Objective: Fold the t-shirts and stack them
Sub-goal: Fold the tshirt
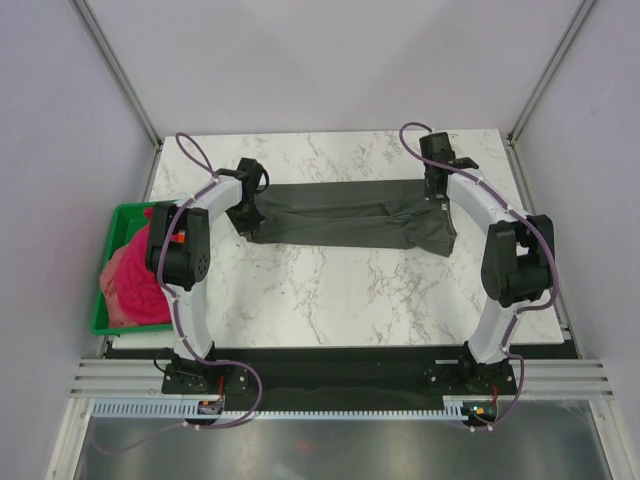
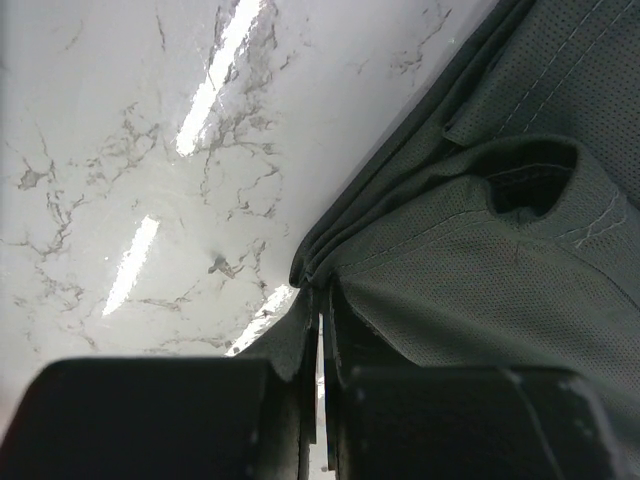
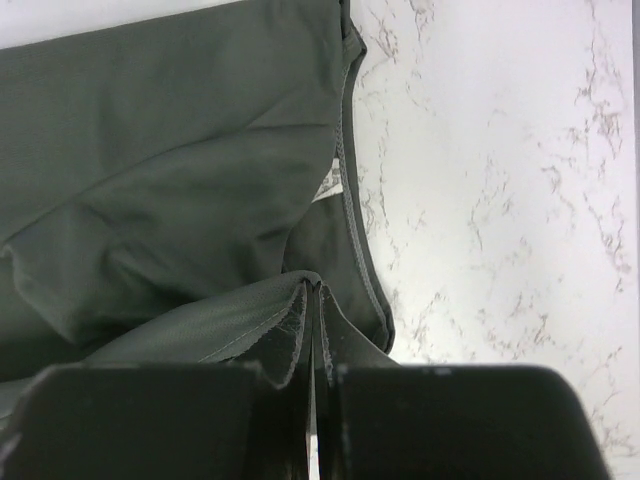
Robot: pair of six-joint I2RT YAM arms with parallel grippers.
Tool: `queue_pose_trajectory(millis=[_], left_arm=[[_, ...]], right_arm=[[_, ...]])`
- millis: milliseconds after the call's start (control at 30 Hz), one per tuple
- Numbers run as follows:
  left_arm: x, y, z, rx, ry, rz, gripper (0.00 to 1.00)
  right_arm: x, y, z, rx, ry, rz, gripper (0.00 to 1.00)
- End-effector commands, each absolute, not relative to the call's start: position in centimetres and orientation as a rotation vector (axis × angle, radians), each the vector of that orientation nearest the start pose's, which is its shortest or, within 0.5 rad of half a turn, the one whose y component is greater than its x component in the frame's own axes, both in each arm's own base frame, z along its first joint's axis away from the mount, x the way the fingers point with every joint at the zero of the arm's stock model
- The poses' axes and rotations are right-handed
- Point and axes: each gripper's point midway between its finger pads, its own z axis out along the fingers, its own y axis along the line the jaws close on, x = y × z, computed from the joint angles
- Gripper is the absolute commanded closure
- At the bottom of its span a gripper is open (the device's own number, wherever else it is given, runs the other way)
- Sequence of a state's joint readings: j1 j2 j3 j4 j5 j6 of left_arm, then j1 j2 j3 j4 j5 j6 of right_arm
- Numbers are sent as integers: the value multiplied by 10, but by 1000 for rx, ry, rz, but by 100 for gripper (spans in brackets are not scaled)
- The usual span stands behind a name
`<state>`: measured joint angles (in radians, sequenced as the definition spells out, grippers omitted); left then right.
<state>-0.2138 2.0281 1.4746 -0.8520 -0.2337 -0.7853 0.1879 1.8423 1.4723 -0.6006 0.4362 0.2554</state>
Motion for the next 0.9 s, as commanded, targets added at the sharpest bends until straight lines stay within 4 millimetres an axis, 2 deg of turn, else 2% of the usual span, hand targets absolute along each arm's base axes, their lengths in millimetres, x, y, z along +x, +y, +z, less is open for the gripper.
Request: queue_pose_trajectory(millis=[0,233,300,333,467,533,600,633,667,700,733,767,833,867], left_arm=[[379,-60,31,-816,2716,241,98],[379,-60,33,-820,2714,231,97],[380,-61,38,-819,2708,213,91],[381,-63,41,-817,2703,198,84],[383,-70,63,-794,2683,107,61],[385,-72,80,-775,2647,67,51],[390,-72,95,-731,2621,48,48],[394,-72,99,-711,2612,39,47],[401,-75,104,-656,2612,20,47],[404,-76,105,-630,2617,18,48],[407,-79,93,-604,2651,22,50],[414,-85,94,-554,2664,-17,51],[417,-89,75,-522,2717,-16,53],[421,-91,73,-508,2726,-28,55]], right_arm=[[471,14,128,125,2374,-437,100],[489,25,112,-23,2380,-404,99],[490,34,108,-49,2391,-360,97],[491,35,110,-53,2393,-356,96],[495,46,125,-82,2387,-309,91],[495,49,132,-80,2382,-285,88],[493,48,135,-62,2388,-285,82],[488,48,135,-46,2403,-282,74],[485,48,136,-7,2410,-276,73],[483,47,137,27,2414,-274,71],[477,47,138,45,2436,-259,69],[474,49,137,80,2447,-221,68],[461,51,137,109,2476,-162,64],[455,49,135,148,2487,-148,64]])
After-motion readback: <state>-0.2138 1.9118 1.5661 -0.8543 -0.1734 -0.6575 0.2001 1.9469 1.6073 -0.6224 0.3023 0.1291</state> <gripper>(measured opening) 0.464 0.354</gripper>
